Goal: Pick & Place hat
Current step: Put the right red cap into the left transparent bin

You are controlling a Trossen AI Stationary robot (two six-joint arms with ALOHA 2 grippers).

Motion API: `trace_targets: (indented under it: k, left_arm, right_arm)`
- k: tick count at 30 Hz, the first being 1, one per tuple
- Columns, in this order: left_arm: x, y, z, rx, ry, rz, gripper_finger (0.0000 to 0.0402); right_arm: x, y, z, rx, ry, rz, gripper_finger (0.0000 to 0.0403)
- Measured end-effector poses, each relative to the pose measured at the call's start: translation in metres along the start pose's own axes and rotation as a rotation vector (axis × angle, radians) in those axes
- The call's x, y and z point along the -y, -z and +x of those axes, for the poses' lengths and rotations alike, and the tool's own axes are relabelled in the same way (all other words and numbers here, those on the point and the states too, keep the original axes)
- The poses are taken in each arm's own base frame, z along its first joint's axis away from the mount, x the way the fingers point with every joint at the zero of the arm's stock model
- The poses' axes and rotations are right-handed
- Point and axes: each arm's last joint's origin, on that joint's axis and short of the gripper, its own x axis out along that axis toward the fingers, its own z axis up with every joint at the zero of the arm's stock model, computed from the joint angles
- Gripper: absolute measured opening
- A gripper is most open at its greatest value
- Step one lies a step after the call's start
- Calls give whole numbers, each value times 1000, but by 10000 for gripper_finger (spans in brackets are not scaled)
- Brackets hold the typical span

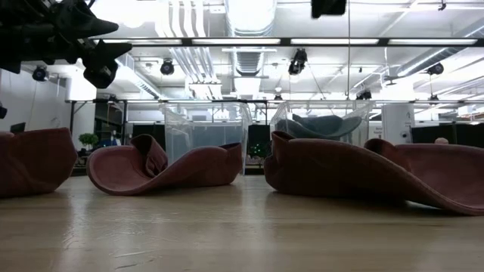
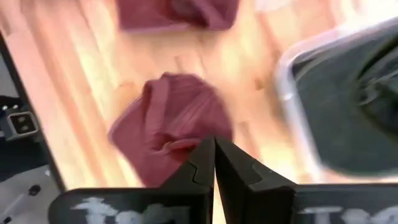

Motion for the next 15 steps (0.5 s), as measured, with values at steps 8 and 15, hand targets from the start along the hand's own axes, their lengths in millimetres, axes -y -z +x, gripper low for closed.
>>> trace_targets:
  k: [8, 15]
  left_arm:
    - [0, 0, 0, 0, 0, 0, 178]
    - [0, 0, 0, 0, 0, -1, 178]
  right_arm:
    - [-54, 37, 26, -70, 96, 77, 9]
    - [-74, 74, 65, -214, 211, 150, 9]
